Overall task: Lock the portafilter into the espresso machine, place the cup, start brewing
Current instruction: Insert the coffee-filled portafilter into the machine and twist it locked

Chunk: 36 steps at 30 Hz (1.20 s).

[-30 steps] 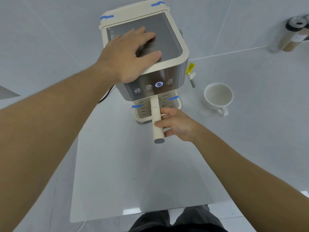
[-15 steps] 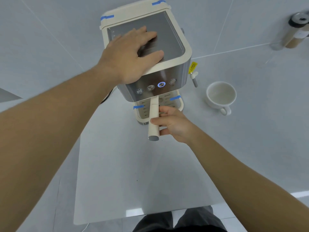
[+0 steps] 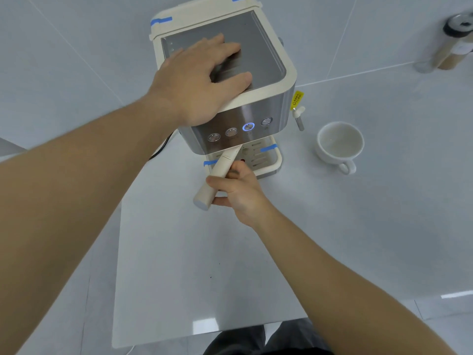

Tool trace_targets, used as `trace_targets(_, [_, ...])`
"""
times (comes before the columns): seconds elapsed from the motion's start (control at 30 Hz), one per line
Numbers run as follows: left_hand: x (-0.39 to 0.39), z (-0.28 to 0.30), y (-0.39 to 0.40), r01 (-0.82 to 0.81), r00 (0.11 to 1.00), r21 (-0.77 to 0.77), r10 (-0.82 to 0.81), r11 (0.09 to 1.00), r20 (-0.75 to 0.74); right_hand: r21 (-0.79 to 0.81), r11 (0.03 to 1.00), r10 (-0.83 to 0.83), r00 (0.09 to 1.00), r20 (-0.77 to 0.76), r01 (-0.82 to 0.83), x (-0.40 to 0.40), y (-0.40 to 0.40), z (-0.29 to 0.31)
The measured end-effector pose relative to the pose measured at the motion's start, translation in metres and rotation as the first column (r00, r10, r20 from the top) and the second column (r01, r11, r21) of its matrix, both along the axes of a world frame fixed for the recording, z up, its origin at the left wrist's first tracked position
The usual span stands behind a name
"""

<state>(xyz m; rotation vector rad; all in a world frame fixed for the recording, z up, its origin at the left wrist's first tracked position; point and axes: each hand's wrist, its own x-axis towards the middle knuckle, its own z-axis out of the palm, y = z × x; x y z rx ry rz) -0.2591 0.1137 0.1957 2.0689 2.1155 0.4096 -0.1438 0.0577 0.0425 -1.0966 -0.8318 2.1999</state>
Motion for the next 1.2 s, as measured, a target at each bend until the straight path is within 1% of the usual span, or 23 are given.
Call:
trace_targets(0.37, [0.004,0.004,-0.003,-0.027,1.000,-0.002,0.027,1.000,-0.012,-0.005,1.000,0.005,0.999,-0.040,-0.005,-0.019,-0.001,-0.001])
trace_targets(0.57, [0.003,0.002,-0.002,-0.025,1.000,-0.003,0.025,1.000,-0.008,-0.035,0.999,-0.027,0.995,-0.092,0.024,-0.032,-0.002,0.002])
trace_targets(0.8, [0.001,0.001,-0.001,-0.034,0.999,-0.016,0.034,0.999,0.012,-0.059,0.995,-0.088,0.991,-0.105,0.082,-0.054,-0.003,0.004])
trace_targets(0.97, [0.005,0.003,-0.005,-0.005,1.000,-0.001,0.005,1.000,0.013,-0.032,0.994,-0.109,0.987,-0.115,0.106,-0.060,-0.002,0.002])
trace_targets(1.07, [0.005,0.004,-0.006,-0.014,1.000,0.005,0.014,1.000,0.003,-0.023,0.994,-0.107,0.986,-0.124,0.105,-0.060,-0.002,0.002])
trace_targets(1.2, [0.004,0.003,-0.005,-0.025,0.999,-0.016,0.025,1.000,0.031,0.017,0.996,-0.087,0.989,-0.119,0.089,-0.056,-0.003,0.000])
